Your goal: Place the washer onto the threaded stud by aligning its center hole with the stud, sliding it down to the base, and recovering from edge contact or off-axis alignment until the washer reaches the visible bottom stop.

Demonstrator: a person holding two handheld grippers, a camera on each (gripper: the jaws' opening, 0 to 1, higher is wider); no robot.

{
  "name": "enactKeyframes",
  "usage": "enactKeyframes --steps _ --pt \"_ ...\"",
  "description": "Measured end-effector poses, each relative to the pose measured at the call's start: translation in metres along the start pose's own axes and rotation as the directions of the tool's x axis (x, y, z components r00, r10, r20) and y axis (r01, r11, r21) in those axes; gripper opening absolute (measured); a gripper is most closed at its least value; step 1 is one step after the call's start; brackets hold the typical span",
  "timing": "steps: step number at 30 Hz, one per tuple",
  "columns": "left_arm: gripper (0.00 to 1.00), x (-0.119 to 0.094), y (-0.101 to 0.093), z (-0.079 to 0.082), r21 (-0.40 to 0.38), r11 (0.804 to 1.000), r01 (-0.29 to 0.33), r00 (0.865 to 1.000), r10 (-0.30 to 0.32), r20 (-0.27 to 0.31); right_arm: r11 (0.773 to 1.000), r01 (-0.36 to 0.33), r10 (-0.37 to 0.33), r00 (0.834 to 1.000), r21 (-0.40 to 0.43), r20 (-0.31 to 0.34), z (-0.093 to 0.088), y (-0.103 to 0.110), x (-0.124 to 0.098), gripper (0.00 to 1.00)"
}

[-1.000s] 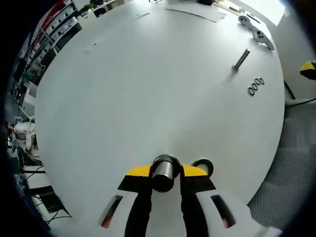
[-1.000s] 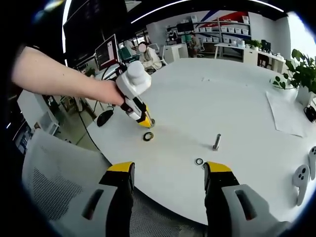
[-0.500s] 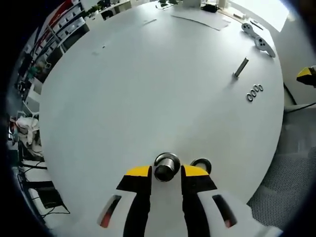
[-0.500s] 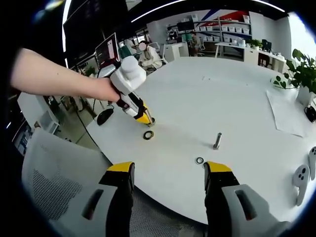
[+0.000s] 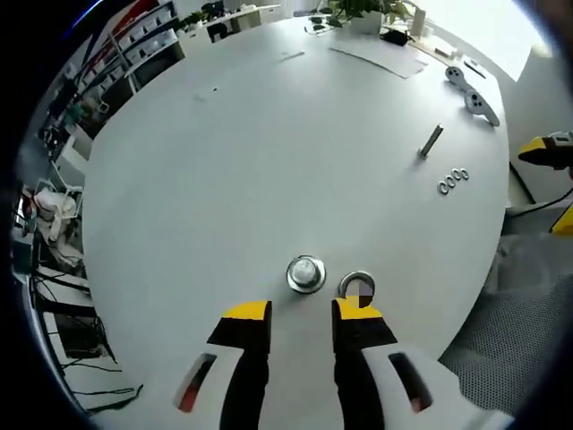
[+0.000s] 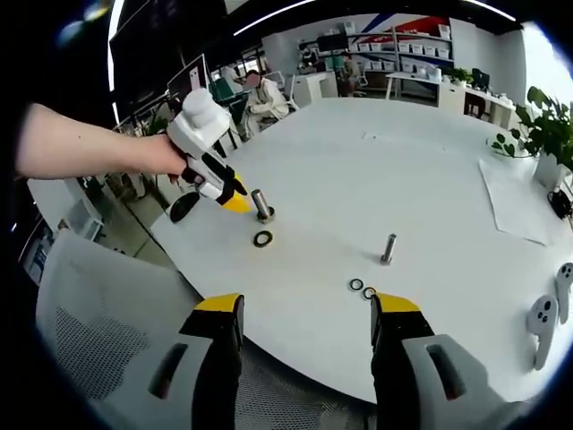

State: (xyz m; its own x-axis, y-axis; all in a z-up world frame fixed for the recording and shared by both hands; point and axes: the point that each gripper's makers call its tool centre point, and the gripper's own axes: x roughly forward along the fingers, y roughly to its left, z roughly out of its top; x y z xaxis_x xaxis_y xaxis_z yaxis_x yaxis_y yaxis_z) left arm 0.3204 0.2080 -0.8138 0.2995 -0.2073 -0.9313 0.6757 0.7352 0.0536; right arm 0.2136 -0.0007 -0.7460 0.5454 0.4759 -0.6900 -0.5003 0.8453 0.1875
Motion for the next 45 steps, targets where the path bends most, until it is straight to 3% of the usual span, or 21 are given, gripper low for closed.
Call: enactKeyframes --steps 8,21,45 --pt "0.27 -0.005 -0.011 -0.015 -0.028 1.0 0.01 1.0 -0.01 0.002 1.0 0.019 -0.019 1.0 0.017 -0.008 -0.002 -0.005 -0.001 0.6" --pt "0.29 -0.003 -0.024 -0.025 -0.072 0.997 0.034 0.999 -0.034 0.001 0.999 0.032 -0.031 0.999 0.022 -0.028 -0.007 -0.009 -0.001 0.6" --pt "0.34 0.017 -0.045 -0.025 -0.115 0.99 0.077 0.997 -0.079 -0.019 0.999 0.014 -0.014 0.999 0.029 -0.032 -0.008 -0.005 -0.001 0.6"
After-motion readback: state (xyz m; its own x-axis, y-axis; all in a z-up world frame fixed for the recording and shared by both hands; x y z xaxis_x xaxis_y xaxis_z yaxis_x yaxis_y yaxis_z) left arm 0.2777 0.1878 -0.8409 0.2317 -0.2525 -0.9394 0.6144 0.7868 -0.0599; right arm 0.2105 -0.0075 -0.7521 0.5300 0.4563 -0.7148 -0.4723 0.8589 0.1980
